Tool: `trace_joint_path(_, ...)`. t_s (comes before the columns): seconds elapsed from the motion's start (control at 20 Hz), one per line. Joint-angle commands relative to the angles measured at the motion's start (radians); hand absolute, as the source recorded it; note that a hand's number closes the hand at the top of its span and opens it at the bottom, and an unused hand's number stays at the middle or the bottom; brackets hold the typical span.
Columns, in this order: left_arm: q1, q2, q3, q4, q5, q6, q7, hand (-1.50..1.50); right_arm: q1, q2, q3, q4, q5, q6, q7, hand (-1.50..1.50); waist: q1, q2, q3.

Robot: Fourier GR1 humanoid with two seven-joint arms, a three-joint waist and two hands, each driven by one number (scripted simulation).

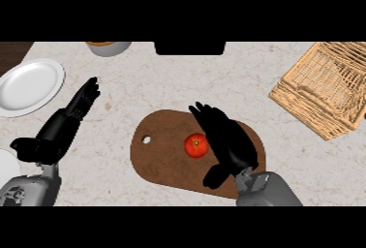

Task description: Pick the tomato from the cutting board and place it in the basket

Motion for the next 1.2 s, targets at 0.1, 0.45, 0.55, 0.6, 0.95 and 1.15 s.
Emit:
trace_joint_path(0.1,-0.019,-0.018,0.029,0.004,-0.003,-0.024,0.016,0.0,-0.055,0.05,-0.012,0.1,0.054,0.035,0.011,-1.5,0.002,0.001,0.0)
trace_joint_path(0.45,-0.014,-0.044,0.04,0.069,-0.054,-0.042,-0.056,0.0,0.001,0.051,0.056,0.156,0.088,-0.099,-0.012,-1.5,-0.001,0.001,0.0)
trace_joint_path(0.55,-0.016,-0.047,0.045,0.002,-0.048,-0.042,-0.003,0.0,0.018,0.051,0.104,0.125,0.081,-0.111,0.033,-1.5,0.0,0.0,0.0)
trace_joint_path(0.6,-0.003,-0.038,0.054,-0.017,-0.045,-0.045,0.028,0.0,-0.068,0.051,0.017,0.235,0.065,-0.079,-0.018,-1.5,0.003,0.001,0.0)
trace_joint_path(0.95,0.018,-0.022,0.105,-0.041,0.004,-0.104,0.034,0.0,-0.088,0.051,0.007,0.362,0.082,-0.137,-0.04,-1.5,0.004,0.001,0.0)
trace_joint_path(1.15,-0.053,-0.095,0.047,0.08,-0.087,-0.042,-0.033,0.0,-0.097,0.051,0.042,0.322,0.025,-0.084,0.004,-1.5,0.001,0.001,0.0)
